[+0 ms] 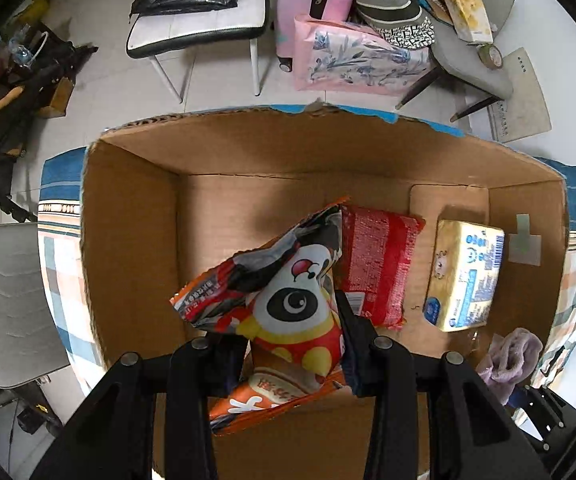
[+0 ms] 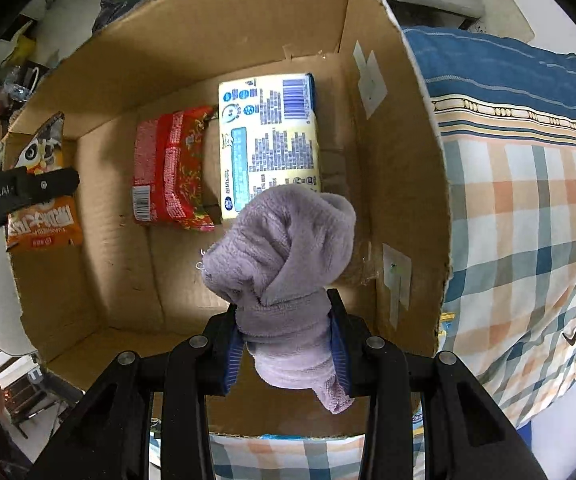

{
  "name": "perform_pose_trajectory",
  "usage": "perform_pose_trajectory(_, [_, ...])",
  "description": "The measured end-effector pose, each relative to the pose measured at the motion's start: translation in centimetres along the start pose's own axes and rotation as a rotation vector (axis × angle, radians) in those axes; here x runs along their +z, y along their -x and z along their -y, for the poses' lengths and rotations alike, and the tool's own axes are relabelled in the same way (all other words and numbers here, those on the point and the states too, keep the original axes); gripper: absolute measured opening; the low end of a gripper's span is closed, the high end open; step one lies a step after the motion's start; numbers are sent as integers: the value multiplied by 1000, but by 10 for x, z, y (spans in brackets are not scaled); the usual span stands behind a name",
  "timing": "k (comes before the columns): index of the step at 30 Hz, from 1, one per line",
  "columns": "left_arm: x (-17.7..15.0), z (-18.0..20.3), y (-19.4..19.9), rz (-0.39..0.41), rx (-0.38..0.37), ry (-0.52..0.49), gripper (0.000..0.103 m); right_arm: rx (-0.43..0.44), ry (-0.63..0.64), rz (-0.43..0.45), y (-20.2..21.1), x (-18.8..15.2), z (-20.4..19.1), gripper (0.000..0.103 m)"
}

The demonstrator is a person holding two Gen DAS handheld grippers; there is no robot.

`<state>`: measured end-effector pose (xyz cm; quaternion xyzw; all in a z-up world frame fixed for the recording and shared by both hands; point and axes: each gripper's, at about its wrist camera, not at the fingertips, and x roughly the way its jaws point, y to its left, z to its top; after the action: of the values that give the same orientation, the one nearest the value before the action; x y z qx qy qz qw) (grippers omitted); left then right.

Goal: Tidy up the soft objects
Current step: 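Carry the panda bag and lilac sock over the box with both tools, then open both tools to release the panda bag and sock into the box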

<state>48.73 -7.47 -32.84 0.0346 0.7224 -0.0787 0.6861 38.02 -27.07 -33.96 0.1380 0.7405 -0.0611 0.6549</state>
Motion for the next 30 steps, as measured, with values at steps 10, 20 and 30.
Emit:
perform_pose_trajectory(10, [12,-7,-11,-34,14,20,39,-22,9,-29,-10,12,-10,49])
perform_pose_trajectory(20, [-4,-12,11,19,0,34,56,-24,23,1,7,5,-17,66])
perform_pose_trajectory(30, [-69,-19,51,141,-17,33,99,-55,90,96,31,-28,-22,103])
